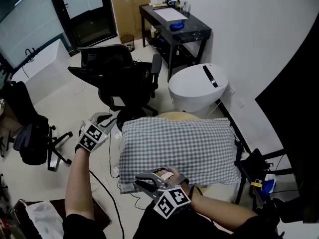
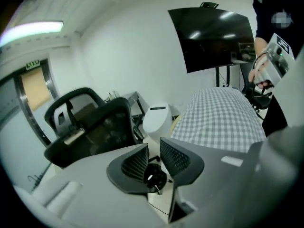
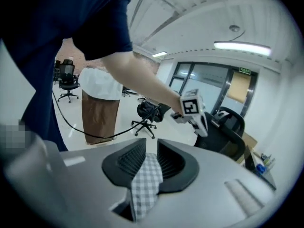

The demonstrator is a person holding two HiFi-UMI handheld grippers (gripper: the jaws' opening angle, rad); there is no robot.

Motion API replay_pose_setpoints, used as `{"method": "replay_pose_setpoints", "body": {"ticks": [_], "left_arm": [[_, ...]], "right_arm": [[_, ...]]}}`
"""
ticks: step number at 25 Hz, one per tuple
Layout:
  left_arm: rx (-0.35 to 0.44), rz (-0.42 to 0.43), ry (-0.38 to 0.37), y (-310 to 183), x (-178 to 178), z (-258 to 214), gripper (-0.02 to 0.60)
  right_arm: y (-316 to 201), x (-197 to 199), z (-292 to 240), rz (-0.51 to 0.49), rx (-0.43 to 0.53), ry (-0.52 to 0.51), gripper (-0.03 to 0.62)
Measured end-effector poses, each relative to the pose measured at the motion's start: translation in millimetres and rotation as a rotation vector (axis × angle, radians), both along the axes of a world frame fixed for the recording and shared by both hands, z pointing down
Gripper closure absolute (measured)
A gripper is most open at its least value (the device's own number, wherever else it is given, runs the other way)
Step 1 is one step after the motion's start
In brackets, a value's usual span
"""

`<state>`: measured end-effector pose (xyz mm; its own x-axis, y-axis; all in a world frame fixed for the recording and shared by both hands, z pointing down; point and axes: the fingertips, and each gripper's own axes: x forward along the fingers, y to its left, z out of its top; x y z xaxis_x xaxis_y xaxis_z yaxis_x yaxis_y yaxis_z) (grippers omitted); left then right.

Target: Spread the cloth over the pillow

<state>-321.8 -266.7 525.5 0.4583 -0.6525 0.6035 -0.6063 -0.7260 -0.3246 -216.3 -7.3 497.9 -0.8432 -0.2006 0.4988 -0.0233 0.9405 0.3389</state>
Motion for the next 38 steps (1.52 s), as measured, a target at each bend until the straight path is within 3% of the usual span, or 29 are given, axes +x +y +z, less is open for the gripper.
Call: {"method": "replay_pose_setpoints", "body": {"ticks": [3, 7, 17, 23, 26, 30, 38], "left_arm": [[0.128, -0.013, 0.055, 36.8, 26.5, -51.5, 0.579], [0.187, 0.018, 0.130, 102.1, 83.4, -91.0, 0.580], [0.137, 0.034, 0.266, 265.7, 227.2, -90.3, 0.581], [0.094, 0.091, 0.282, 330.7, 300.6, -72.5, 0.581], [0.079, 0.092, 0.240, 351.0, 316.8, -68.1, 0.574], [0.066, 0.093, 0.237, 368.0, 327.4, -69.7, 0.519], [0.069, 0.095, 0.240, 383.5, 334.1, -69.8, 0.491]], "right_arm": [[-11.4, 39.4, -21.4, 0.118, -0.051, -0.078, 0.557], [-8.1, 97.2, -38.7, 0.243, -0.086, -0.139, 0.586], [26.7, 248.2, -53.1, 0.477, -0.136, -0.276, 0.588], [61.9, 288.5, -57.2, 0.498, -0.178, -0.284, 0.588], [77.5, 300.2, -60.5, 0.492, -0.176, -0.287, 0.588], [89.6, 315.2, -60.7, 0.488, -0.186, -0.299, 0.588], [106.4, 333.9, -59.4, 0.500, -0.208, -0.296, 0.588]]}}
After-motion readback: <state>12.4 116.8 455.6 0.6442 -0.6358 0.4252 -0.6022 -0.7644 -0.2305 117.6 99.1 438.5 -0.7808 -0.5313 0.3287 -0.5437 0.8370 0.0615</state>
